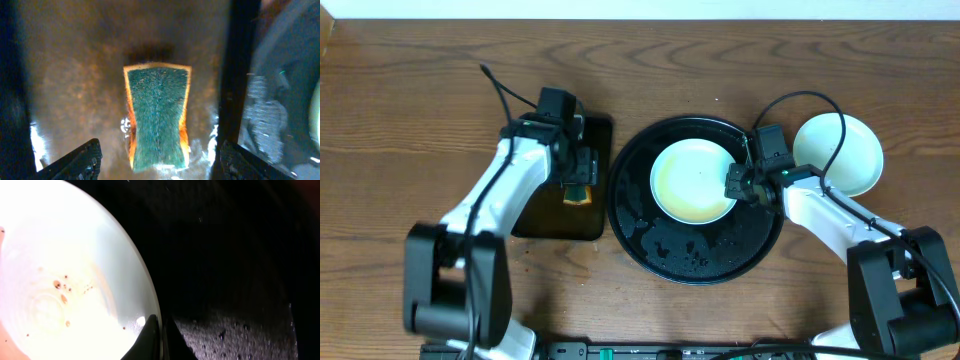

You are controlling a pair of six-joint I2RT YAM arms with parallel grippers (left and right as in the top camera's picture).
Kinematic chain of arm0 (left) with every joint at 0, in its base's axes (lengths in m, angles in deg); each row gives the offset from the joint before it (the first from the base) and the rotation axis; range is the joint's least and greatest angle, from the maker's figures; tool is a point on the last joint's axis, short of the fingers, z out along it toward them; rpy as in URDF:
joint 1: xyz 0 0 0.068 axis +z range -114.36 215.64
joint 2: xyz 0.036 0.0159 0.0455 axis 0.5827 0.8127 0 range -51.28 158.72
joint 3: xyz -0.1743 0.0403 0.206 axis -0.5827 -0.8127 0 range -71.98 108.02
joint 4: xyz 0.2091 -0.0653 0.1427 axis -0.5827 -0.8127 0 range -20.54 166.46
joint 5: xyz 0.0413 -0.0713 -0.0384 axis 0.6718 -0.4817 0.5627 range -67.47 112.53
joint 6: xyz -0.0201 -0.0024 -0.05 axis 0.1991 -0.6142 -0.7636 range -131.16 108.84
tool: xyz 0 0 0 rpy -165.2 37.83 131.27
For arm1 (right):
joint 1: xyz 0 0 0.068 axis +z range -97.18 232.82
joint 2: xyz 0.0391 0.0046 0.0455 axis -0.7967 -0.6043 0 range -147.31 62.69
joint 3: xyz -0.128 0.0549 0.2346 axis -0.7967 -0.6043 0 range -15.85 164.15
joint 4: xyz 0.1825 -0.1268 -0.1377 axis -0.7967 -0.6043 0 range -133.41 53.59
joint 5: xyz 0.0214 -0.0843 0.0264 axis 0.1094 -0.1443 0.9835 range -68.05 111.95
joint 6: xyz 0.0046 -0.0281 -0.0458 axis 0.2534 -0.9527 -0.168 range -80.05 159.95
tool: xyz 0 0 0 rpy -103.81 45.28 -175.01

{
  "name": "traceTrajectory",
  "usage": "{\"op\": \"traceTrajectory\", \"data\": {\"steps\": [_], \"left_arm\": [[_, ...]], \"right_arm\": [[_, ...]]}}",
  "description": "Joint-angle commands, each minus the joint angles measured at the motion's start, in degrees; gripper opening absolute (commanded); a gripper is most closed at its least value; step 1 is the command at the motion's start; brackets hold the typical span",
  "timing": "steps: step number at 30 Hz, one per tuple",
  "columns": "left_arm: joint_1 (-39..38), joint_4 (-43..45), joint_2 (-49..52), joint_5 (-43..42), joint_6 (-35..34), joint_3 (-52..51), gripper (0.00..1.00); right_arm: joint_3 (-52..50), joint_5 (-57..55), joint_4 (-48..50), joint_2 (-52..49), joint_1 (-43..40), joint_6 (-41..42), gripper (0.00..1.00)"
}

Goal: Clean dirty plates on tray and stack at the side
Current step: 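Place the sponge on the black tray with the left gripper, then lift the pale blue plate off the round tray with the right gripper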

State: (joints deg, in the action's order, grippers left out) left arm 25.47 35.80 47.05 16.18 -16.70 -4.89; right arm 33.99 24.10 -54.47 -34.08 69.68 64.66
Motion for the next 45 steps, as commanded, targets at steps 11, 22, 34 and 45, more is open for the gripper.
{"op": "traceTrajectory", "data": {"steps": [11, 22, 34, 45], "left_arm": [[0.24, -2.62, -5.11, -0.55, 0.35, 0.31, 0.77], [0.24, -2.58, -5.11, -0.55, 0.35, 0.31, 0.77], [0.24, -2.36, -5.11, -0.55, 0.35, 0.31, 0.77], [0.24, -2.34, -5.11, -0.55, 0.33, 0.31, 0.77]], "right_arm": [[-0.33, -5.31, 1.84, 15.06, 0.07, -16.81, 0.01], [-0.33, -26.56, 4.02, 23.56, 3.61, -33.73, 0.01], [-0.33, -52.94, 8.92, 24.46, 22.75, -49.33, 0.01], [-0.33, -59.12, 13.16, 24.44, 23.3, -49.44, 0.01]]}}
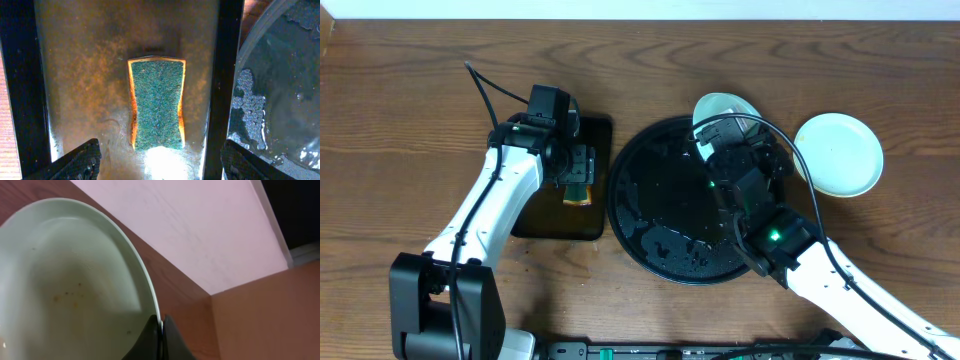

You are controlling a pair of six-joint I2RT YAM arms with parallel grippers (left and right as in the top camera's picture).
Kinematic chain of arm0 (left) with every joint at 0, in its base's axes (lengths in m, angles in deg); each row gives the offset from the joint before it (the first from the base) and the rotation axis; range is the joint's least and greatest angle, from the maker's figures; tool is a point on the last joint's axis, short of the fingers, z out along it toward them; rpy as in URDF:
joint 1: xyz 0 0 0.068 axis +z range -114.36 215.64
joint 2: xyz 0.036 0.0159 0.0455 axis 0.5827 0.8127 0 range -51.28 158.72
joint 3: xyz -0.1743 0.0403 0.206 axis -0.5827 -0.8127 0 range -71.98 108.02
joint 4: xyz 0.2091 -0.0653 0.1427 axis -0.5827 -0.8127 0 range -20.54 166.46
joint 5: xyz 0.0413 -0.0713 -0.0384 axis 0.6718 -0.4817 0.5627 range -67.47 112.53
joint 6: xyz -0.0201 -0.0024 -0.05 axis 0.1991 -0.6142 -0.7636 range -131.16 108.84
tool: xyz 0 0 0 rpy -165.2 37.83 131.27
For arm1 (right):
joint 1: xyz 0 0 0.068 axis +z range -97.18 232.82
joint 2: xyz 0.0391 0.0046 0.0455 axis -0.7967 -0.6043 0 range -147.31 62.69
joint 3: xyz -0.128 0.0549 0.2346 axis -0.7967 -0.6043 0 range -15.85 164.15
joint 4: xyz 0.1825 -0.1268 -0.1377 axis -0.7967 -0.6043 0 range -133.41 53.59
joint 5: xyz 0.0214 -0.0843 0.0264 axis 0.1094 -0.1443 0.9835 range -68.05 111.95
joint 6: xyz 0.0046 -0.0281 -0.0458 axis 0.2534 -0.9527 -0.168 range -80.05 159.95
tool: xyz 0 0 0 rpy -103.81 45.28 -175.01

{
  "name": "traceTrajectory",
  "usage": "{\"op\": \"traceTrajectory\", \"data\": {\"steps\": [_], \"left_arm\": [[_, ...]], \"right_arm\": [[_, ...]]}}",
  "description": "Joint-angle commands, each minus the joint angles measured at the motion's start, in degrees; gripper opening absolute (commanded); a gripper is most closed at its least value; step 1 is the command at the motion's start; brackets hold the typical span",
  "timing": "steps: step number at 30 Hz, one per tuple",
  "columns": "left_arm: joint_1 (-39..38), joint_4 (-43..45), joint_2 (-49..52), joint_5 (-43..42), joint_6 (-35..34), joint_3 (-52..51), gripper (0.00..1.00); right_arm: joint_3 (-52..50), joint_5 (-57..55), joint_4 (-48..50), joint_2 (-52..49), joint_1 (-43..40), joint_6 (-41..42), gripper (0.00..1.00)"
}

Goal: Clean dirty plates on tray and stack at the side
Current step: 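Lift the pale blue plate off the round tray with the right gripper, then carry the plate right and stack it on the plate pile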

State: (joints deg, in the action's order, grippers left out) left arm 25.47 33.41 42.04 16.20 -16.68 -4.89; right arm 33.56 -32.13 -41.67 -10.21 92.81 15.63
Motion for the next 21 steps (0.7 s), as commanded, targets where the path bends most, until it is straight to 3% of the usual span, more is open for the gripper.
{"op": "traceTrajectory", "data": {"steps": [1, 4, 8, 21], "left_arm": [[0.24, 0.04, -0.09, -0.57, 0.31, 0.31, 0.77], [0.24, 0.09, -0.09, -0.55, 0.31, 0.31, 0.77], [0.24, 0.22, -0.09, -0.57, 0.31, 0.31, 0.77], [0.24, 0.22, -0.09, -0.57, 0.31, 0.31, 0.77]], "right_arm": [[0.11, -2.86, 0.35, 0.57, 0.17, -0.42, 0.01], [0.09, -2.84, 0.35, 0.57, -0.37, 0.7, 0.01], [0.09, -2.16, -0.42, 0.57, -4.87, 8.39, 0.01], [0.07, 17.79, -10.29, -3.37, -41.18, 38.84, 0.01]]}}
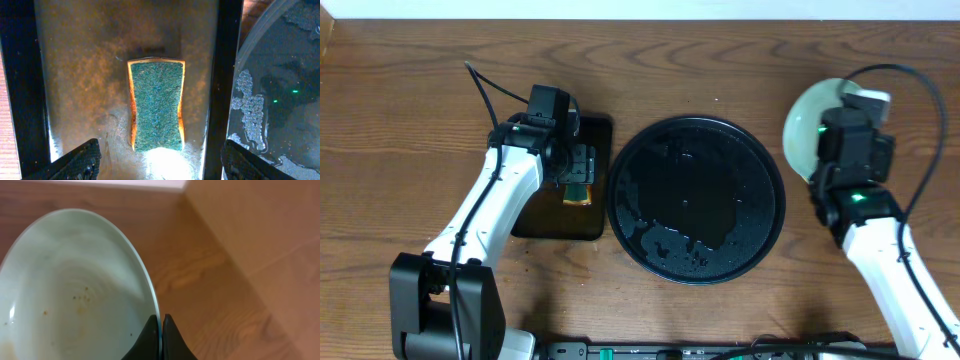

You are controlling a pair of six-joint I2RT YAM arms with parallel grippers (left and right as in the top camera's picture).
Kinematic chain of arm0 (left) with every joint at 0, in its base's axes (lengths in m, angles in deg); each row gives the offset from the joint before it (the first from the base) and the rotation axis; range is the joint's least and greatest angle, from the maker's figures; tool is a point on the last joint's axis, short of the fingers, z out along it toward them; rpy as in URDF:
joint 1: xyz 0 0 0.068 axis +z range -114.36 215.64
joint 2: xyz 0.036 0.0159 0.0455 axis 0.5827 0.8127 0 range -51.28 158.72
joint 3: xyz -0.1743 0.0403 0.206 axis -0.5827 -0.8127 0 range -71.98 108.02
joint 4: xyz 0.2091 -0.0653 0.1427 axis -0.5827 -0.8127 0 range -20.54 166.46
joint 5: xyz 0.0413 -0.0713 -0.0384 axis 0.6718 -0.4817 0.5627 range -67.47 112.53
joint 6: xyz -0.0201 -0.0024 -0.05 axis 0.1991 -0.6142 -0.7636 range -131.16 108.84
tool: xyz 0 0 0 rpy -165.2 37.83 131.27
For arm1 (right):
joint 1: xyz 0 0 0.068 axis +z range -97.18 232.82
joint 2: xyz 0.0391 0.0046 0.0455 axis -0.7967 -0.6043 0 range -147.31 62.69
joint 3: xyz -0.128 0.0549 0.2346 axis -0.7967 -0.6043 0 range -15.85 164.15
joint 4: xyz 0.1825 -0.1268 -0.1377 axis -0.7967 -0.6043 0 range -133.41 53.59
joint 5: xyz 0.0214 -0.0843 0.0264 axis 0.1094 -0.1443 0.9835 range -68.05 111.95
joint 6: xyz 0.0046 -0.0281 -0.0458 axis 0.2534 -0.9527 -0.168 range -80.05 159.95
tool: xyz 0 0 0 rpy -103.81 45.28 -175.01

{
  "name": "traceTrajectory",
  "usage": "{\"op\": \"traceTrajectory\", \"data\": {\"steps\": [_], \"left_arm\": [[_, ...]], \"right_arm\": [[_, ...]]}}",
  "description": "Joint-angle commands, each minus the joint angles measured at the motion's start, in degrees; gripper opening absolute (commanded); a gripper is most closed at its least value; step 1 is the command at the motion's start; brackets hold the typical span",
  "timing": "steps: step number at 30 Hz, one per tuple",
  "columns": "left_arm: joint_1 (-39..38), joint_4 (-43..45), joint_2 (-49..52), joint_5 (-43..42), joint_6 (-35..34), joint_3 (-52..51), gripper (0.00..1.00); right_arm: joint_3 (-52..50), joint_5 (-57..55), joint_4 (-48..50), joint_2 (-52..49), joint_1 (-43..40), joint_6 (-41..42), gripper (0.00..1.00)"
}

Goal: Clean dirty plates on tray and stack at the side
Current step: 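Carry the plate right and stack it on the plate pile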

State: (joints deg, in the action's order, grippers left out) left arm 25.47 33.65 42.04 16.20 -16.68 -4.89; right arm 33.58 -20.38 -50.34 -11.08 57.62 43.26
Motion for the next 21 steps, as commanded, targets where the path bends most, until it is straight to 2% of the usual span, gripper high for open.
{"op": "traceTrajectory", "data": {"steps": [1, 8, 9, 10, 11, 12, 18, 21], "left_arm": [[0.24, -0.02, -0.09, -0.57, 0.31, 0.31, 0.77], [0.24, -0.02, -0.11, -0.57, 0.31, 0.31, 0.78], [0.24, -0.04, -0.11, -0.57, 0.33, 0.31, 0.78], [0.24, -0.04, -0.11, -0.57, 0.31, 0.31, 0.78], [0.24, -0.02, -0.09, -0.57, 0.31, 0.31, 0.78], [0.24, -0.04, -0.11, -0.57, 0.31, 0.31, 0.78], [0.24, -0.07, -0.11, -0.57, 0.31, 0.31, 0.78], [0.17, 0.07, -0.11, -0.59, 0.33, 0.31, 0.78]], "right_arm": [[0.04, 6.84, -1.88, -3.28, -7.45, 12.52, 0.01], [0.04, 16.87, -0.44, -9.31, -14.03, 16.41, 0.02], [0.04, 17.94, 0.07, -10.01, -14.32, 16.39, 0.06], [0.04, 19.93, 1.33, -11.19, -14.49, 16.37, 0.24], [0.07, 20.81, 1.49, -11.34, -14.47, 16.37, 0.33], [0.07, 21.92, 1.33, -11.34, -14.47, 16.37, 0.38], [0.07, 38.1, -1.51, -11.19, -14.47, 16.33, 0.48], [0.07, 53.57, -5.27, -11.21, -14.27, 15.67, 0.51]]}}
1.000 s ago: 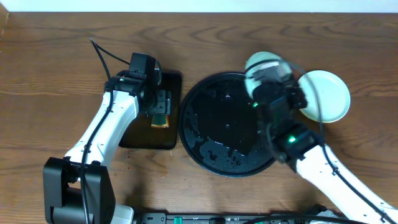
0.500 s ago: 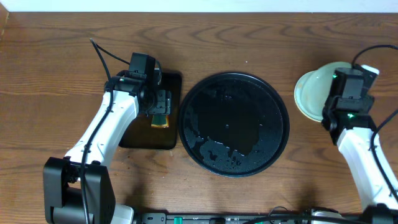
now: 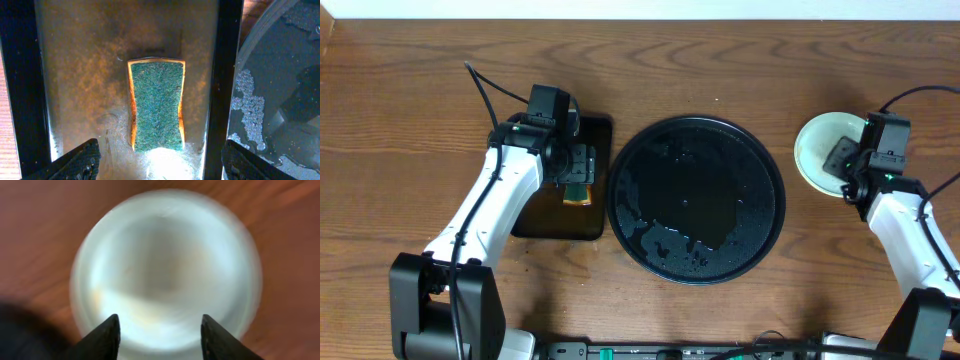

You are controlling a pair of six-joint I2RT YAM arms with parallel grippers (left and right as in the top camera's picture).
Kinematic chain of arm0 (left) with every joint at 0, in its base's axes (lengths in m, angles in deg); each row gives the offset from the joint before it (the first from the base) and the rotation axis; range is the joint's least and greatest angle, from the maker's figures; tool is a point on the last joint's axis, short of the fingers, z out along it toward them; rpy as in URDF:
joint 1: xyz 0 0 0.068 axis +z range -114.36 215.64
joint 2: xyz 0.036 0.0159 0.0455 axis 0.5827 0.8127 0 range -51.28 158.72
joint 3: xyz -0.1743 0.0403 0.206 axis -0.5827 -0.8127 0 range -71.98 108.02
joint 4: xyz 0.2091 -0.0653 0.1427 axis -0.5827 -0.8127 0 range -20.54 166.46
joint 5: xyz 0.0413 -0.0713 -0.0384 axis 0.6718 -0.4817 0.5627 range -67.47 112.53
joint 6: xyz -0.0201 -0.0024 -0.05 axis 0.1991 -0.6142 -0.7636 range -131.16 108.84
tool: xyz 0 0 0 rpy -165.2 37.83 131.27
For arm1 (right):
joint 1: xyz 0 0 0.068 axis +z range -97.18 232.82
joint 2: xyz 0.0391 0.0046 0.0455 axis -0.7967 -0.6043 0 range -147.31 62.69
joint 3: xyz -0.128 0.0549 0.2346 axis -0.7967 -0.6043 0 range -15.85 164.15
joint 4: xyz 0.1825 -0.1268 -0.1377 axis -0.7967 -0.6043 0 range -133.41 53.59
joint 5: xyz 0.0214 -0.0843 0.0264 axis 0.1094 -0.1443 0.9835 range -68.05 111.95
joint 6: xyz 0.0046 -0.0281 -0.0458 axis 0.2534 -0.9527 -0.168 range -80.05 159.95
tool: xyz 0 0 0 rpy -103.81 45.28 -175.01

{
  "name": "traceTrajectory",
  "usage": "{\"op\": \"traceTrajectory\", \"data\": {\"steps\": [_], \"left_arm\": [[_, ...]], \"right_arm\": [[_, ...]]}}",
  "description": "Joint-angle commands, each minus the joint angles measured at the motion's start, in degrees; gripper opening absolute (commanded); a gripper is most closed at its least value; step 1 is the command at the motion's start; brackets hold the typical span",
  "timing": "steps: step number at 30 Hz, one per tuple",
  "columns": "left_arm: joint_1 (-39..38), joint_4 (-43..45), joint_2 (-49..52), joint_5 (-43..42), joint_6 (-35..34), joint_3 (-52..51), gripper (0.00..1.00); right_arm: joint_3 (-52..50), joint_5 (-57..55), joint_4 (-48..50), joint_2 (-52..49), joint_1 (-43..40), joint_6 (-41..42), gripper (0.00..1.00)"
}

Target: Clean dirty plates on tray and stack at the side

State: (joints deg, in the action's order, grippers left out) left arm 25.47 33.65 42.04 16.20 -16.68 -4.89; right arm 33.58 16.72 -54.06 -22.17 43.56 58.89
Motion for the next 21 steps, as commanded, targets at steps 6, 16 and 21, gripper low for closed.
{"op": "traceTrajectory", "data": {"steps": [6, 16, 21], "left_arm": [[0.11, -2.12, -0.11, -0.74, -0.28, 0.31, 0.78], [0.11, -14.14, -1.99, -0.52, -11.32, 0.31, 0.78], [0.07, -17.53, -8.87, -0.33, -10.64, -0.52, 0.78]], "right_arm": [[0.07, 23.06, -9.09, -0.13, 2.14, -4.98, 0.67], [0.17, 9.7, -25.51, 7.56, 5.99, -0.24, 0.91], [0.02, 6.51, -29.57, 17.88, 10.88, -1.25, 0.92]]}}
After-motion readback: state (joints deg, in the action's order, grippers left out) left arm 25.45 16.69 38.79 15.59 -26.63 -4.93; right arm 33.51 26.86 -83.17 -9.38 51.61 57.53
